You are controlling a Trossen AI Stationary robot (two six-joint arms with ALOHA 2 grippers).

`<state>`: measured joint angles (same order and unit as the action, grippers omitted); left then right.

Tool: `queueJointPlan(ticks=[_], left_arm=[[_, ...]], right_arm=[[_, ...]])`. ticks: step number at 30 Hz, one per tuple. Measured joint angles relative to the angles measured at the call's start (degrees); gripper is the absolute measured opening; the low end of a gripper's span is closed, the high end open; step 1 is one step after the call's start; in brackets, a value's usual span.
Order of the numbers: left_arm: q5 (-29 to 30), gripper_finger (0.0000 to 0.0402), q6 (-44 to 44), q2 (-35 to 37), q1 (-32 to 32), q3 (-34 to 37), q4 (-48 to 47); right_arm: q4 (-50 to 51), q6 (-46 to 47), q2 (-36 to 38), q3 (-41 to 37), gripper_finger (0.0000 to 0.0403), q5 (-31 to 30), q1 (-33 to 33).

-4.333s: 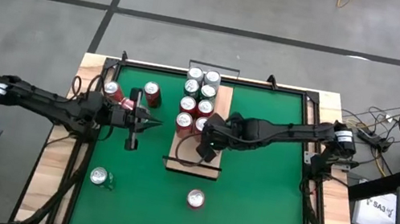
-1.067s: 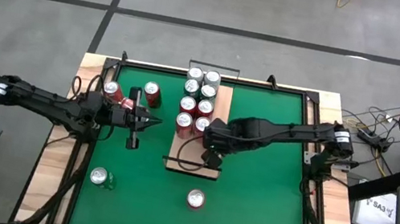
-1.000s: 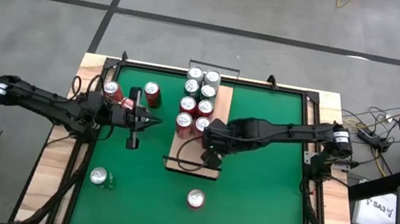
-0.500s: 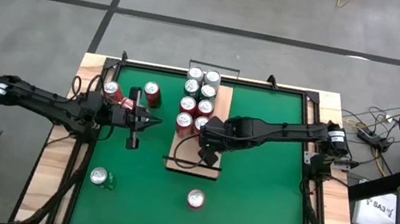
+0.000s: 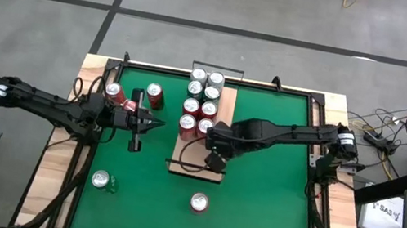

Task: Place canned beverage on shelf
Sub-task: Put the orange soda can on the shelf and aligned with the other orange soda can

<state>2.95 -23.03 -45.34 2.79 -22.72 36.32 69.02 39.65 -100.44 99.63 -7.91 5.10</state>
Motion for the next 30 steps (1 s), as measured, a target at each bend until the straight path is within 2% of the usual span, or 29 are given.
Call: queueJointPlan(ticks=[11,20,30], left_arm=[[-0.01,0.0,0.0,0.0,0.0,0.0,-0.15],[-0.97,0.0,2.84,0.0,1.36,-0.2,-0.88],[-0.98,0.0,13.23,-1.86,8.36,-8.89,-15.23]], right_arm=[[2.25,-0.72,1.02,0.0,0.0009,-2.83,1.5],[-0.18,-4.65,4.9,-0.26,0.0009,-14.7,10.14],[-5.4,-9.57,11.09,-6.71,0.0009,-24.4,15.98]])
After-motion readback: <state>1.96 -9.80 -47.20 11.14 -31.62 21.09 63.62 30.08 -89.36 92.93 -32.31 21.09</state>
